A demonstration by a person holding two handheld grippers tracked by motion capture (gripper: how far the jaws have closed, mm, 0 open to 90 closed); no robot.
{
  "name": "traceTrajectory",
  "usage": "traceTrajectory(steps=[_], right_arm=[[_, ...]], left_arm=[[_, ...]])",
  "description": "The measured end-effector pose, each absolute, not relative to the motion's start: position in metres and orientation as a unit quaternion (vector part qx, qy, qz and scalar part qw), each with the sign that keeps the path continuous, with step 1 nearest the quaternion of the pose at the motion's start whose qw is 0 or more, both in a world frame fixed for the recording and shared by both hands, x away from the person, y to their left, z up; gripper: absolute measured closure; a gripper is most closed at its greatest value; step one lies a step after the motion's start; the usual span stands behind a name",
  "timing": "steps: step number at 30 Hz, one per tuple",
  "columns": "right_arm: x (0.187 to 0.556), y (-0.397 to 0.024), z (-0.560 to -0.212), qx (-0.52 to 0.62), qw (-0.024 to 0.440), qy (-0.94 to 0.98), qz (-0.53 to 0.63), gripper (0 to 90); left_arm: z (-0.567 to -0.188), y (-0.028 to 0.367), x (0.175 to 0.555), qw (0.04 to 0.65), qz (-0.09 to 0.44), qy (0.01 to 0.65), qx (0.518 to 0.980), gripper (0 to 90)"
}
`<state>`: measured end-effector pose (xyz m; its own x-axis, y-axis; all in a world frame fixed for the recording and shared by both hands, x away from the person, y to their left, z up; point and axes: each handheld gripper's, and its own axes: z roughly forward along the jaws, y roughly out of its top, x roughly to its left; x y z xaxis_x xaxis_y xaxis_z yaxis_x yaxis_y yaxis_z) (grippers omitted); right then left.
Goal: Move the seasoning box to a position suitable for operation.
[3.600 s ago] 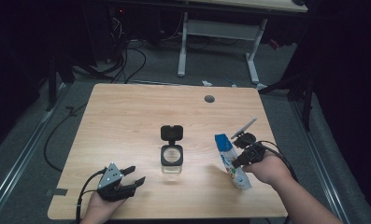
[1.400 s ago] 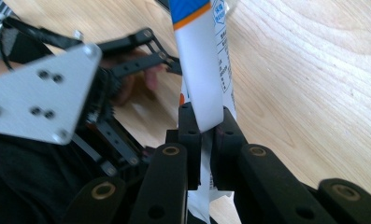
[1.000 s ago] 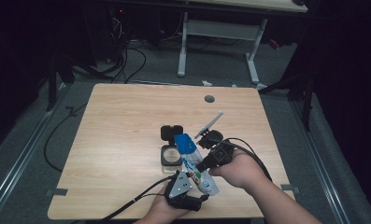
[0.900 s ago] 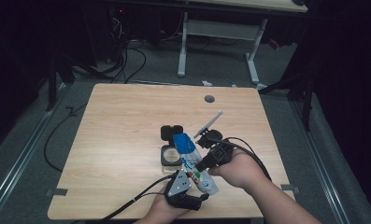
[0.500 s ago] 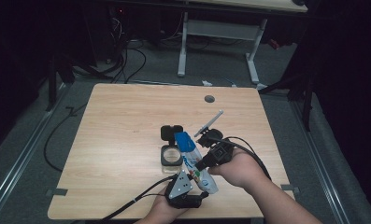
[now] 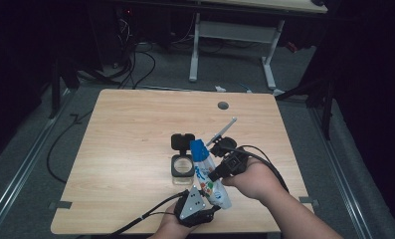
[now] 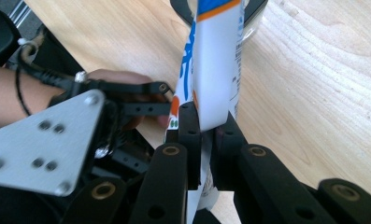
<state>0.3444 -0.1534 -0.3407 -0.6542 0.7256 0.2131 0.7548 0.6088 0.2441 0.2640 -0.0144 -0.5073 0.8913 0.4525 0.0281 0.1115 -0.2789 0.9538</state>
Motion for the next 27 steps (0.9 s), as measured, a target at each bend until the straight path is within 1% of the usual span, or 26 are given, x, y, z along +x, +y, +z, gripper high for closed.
traceTrajectory(steps=[9,16,27], right_arm=[[0.347,-0.149,-0.344,-0.407,0.038,-0.9,-0.152,85.0],[0.351,-0.145,-0.348,-0.404,0.031,-0.903,-0.143,85.1],[0.359,-0.139,-0.355,-0.404,0.027,-0.903,-0.14,85.4]], left_arm=[[-0.507,-0.013,0.259,0.561,0.16,0.188,0.79,53.3],[-0.505,-0.013,0.259,0.563,0.149,0.195,0.789,53.4],[-0.505,-0.01,0.26,0.56,0.153,0.197,0.79,53.5]])
